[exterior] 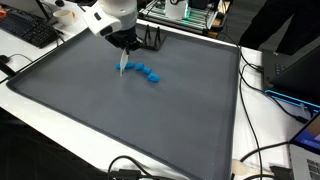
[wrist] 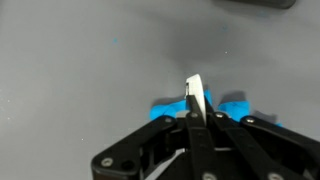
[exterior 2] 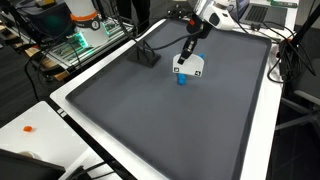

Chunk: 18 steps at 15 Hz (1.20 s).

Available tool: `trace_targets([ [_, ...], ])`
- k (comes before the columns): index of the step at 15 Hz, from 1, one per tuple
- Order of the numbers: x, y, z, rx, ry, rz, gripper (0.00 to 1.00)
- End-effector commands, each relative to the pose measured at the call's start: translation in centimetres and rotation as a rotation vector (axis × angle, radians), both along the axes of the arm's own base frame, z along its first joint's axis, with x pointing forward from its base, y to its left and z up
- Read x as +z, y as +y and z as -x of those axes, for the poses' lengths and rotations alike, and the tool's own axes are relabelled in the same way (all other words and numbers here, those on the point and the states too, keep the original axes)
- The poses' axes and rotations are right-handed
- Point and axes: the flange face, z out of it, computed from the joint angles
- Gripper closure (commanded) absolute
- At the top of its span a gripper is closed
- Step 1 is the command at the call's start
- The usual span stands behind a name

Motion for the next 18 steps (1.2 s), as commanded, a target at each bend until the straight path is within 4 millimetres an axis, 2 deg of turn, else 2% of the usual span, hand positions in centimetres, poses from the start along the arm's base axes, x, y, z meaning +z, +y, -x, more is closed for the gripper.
trace_targets([
  [1,-0.9,-0.5,-0.4,0.041,0.016,0.013,0.99],
  [13,-4.2,-2.2,0.1,0.036,0.057,0.001,0.99],
  [18,-4.3,-2.9,1.1,0.004,0.089,0.004,0.99],
])
